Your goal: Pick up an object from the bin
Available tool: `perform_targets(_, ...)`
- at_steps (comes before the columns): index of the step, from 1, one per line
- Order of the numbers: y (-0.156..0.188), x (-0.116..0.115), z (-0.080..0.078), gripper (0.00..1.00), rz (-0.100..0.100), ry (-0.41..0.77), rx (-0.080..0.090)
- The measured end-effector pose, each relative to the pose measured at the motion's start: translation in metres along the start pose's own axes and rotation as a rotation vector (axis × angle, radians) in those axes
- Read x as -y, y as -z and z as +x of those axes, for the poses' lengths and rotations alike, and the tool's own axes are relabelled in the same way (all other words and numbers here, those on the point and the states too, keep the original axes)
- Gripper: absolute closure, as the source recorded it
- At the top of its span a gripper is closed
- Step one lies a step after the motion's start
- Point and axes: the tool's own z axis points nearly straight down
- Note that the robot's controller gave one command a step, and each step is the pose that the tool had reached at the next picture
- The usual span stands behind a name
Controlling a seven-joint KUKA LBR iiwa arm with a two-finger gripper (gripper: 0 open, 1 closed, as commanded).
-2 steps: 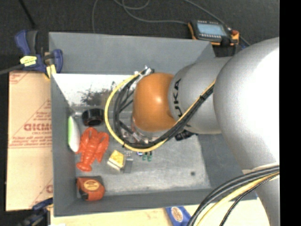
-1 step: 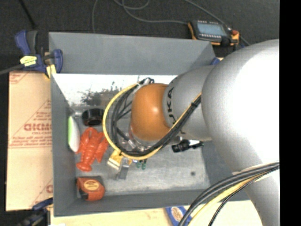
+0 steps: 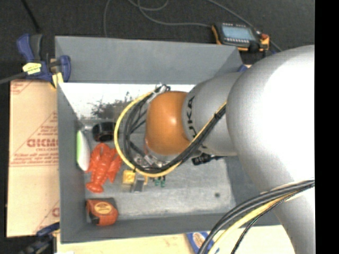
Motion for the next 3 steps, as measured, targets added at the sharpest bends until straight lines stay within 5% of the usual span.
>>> perform_targets(3, 0.025, 0.001, 0.002, 1.0, 0.003, -0.001, -0.009)
